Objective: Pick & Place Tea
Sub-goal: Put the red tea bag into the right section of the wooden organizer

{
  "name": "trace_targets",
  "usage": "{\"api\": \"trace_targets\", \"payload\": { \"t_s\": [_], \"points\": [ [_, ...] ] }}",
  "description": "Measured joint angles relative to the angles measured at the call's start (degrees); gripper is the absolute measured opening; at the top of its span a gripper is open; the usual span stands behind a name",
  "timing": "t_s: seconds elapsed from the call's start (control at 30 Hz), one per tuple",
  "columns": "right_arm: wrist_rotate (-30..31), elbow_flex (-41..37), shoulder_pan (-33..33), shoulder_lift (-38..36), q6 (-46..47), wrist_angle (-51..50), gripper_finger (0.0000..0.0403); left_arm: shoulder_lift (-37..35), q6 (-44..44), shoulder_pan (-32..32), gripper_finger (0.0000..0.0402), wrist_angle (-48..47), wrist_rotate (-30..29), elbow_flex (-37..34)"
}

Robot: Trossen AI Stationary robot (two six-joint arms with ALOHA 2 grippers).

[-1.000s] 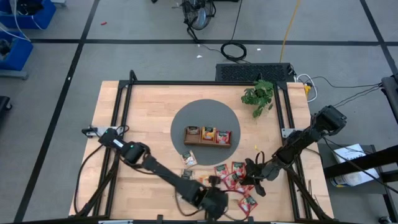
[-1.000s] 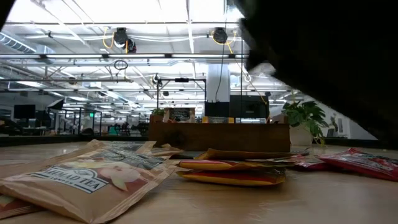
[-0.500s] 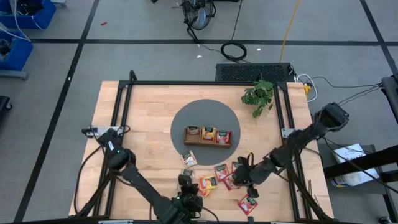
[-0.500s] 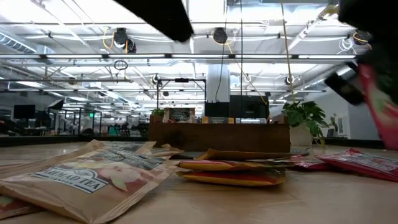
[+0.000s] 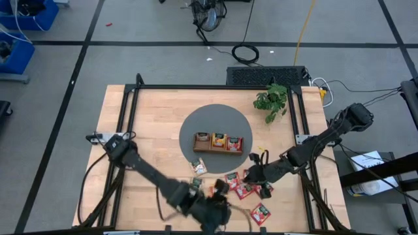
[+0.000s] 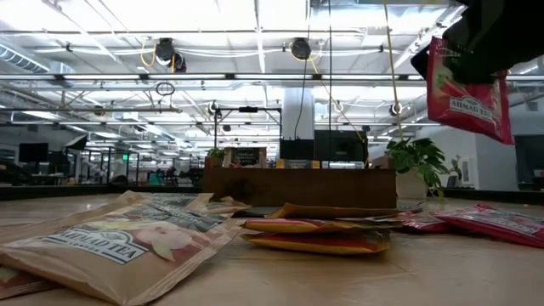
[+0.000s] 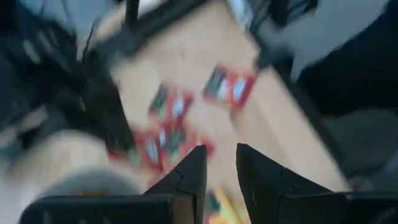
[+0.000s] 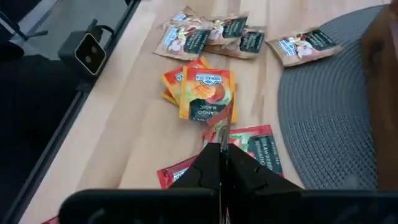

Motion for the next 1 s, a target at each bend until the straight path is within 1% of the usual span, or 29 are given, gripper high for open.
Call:
{"api": "trace_targets", "payload": {
  "t_s": [0.07,0.13,0.23,0.33,0.37,0.43,0.5,0.57,0.63,0.77,0.83,0.9,0.93,1.0],
  "points": [
    [0.0,-0.6,0.7,0.0,-1.2,-0.5,0.0000,-2.5,1.6,1.6,0.0092,0.6,1.2,0.0],
    [-0.1,-1.5,1.4,0.0,-1.9,0.0,0.0000,-5.5,1.9,2.9,0.0092,0.0,0.2,0.0],
    [-0.1,-2.9,2.1,0.1,-2.4,0.2,0.0000,-10.2,1.5,4.2,0.0092,-3.3,-1.7,0.0],
    [-0.1,-3.9,2.9,0.0,-2.5,0.2,0.0000,-14.2,0.3,5.5,0.0092,-5.8,-2.0,-1.1],
    [0.0,-4.2,3.2,0.0,-2.5,0.3,0.0000,-15.8,0.0,5.7,0.0092,-6.1,-2.0,-2.7],
    [0.0,-4.9,3.8,0.0,-2.5,0.7,0.0000,-19.6,-0.5,6.6,0.0092,-3.1,-1.9,-8.0],
    [0.1,-5.7,4.4,0.0,-2.5,2.4,0.0000,-24.9,-1.1,7.5,0.0092,2.0,-1.4,-16.7],
    [0.0,-6.8,4.7,0.0,-2.5,4.8,0.0000,-30.7,-1.6,8.5,0.0092,13.0,-0.1,-28.1],
    [0.0,-7.7,5.0,0.0,-2.5,6.5,0.0000,-36.6,-1.9,8.7,0.0092,26.2,-0.2,-42.2],
    [1.2,-8.1,5.3,0.0,-2.1,7.5,0.0000,-44.5,-1.7,7.4,0.0092,58.7,0.3,-71.5],
    [2.1,-8.1,4.7,-0.2,-2.7,7.5,0.0000,-45.8,-2.2,6.9,0.0092,77.8,0.7,-83.2],
    [2.7,-7.8,3.4,-0.7,-3.9,7.4,0.0000,-45.9,-4.4,6.5,0.0092,93.6,-0.3,-93.0],
    [2.7,-7.5,2.6,-1.1,-4.3,7.5,0.0000,-45.8,-6.6,6.3,0.0092,98.2,-1.2,-96.3],
    [2.7,-6.9,0.4,-2.1,-4.7,7.3,0.0000,-44.7,-11.3,6.3,0.0092,101.8,-2.8,-100.3]
  ]
}}
